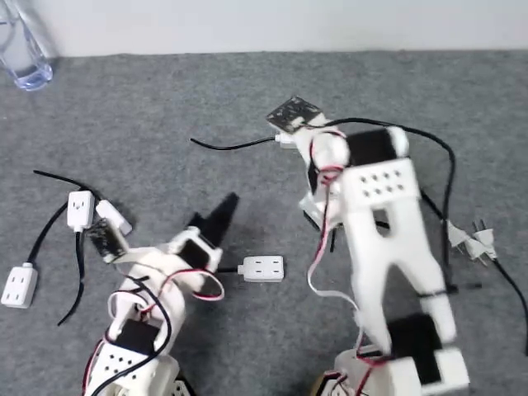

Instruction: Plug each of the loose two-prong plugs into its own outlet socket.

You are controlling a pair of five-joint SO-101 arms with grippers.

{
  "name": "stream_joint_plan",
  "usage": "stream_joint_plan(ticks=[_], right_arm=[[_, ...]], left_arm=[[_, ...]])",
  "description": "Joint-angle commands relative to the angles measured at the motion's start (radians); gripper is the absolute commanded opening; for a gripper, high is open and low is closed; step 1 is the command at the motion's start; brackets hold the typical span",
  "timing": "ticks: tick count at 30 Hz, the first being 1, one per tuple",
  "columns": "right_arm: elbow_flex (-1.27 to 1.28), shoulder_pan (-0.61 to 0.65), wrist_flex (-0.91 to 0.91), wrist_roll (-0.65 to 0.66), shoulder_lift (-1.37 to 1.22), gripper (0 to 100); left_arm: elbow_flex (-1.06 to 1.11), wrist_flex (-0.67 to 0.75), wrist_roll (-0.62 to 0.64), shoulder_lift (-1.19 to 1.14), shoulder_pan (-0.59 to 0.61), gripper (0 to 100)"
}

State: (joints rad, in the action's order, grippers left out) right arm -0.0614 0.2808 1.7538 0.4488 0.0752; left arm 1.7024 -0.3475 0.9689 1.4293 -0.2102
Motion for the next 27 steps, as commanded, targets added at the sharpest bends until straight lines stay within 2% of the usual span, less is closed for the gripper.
stream_joint_plan(ticks=[1,5,13,27], right_arm=[[-0.08,0.05,0.044,-0.044,-0.087,0.8],[-0.11,0.082,0.044,-0.107,-0.2,0.8],[-0.181,0.156,0.044,-0.204,-0.354,0.8],[-0.095,0.226,0.048,-0.264,-0.432,0.8]], left_arm=[[-0.012,-0.043,-0.071,0.011,0.152,32],[-0.012,-0.135,-0.143,0.011,0.207,32],[-0.012,-0.218,-0.15,0.011,0.209,32],[-0.012,-0.215,-0.152,0.011,0.206,32]])
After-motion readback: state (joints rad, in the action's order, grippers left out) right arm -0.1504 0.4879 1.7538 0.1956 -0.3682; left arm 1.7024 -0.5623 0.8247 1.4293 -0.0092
